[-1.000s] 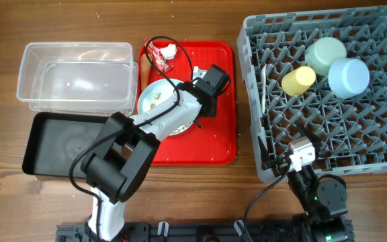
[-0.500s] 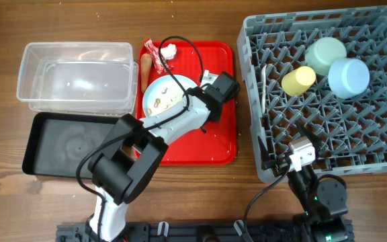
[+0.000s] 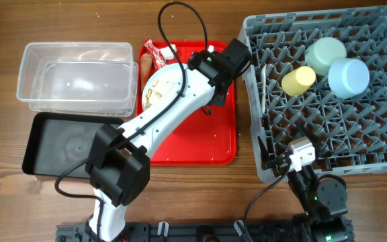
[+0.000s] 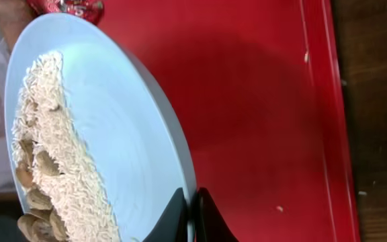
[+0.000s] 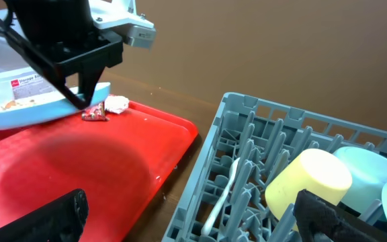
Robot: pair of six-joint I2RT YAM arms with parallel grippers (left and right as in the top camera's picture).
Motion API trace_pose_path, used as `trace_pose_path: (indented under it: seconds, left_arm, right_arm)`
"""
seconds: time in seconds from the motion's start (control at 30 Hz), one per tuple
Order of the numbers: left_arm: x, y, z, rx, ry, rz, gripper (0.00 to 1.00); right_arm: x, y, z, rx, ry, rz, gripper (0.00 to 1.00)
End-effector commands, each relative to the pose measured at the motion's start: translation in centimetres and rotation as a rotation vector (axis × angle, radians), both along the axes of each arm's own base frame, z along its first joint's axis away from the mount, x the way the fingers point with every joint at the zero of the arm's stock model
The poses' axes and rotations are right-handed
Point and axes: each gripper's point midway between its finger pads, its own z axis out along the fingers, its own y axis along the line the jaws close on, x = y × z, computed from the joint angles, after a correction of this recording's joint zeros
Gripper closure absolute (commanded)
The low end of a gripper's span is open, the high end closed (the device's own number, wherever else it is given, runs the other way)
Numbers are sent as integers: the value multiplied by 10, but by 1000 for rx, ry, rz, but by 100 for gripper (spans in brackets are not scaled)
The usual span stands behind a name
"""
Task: Sort waste into correct bins and load items into the dishwasher rack
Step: 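Grasp the rim of the light-blue rice plate with the left gripper, then tip the plate over the black tray to dump the rice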
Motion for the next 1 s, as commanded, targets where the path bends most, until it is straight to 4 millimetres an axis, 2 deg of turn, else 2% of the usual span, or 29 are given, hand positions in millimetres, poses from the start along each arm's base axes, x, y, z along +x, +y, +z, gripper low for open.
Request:
trace_pose_path:
  seconds: [0.0, 0.03, 0.1, 0.3, 0.37, 0.43, 0.53, 0.63, 0.7, 0.77, 0.87, 0.97]
  left_arm:
    - [-6, -1, 22, 39, -62, -14, 96]
    - [-8, 2, 25, 71, -82, 1, 96]
    - [-26, 12, 33, 138, -86, 47, 96]
    - [-54, 45, 35, 199, -21, 253, 96]
    - [-61, 61, 37, 221, -9, 362, 96]
    - [-66, 85, 40, 261, 18, 471, 96]
    - [-66, 99, 36, 210, 114, 539, 96]
    - [-60, 119, 44, 174, 124, 593, 96]
    - [-58, 131, 55, 139, 126, 600, 96]
    - [-54, 155, 71, 78, 128, 624, 96]
    - [-47, 178, 84, -48, 141, 636, 95]
    - [-42, 201, 72, -148, 171, 653, 96]
  right_arm:
    - [0, -2, 1, 21, -5, -14, 0]
    - [0, -2, 1, 21, -5, -14, 0]
    - [0, -2, 1, 21, -5, -14, 0]
    - [0, -2, 1, 22, -5, -14, 0]
    - [0, -2, 1, 21, -5, -14, 0]
    - [0, -2, 1, 21, -5, -14, 0]
    - [0, -2, 1, 22, -5, -14, 0]
    - [0, -2, 1, 21, -5, -14, 0]
    - [0, -2, 1, 21, -5, -14, 0]
    - [0, -2, 1, 21, -5, -14, 0]
    - [0, -2, 1, 21, -5, -14, 0]
    - [0, -2, 1, 21, -5, -14, 0]
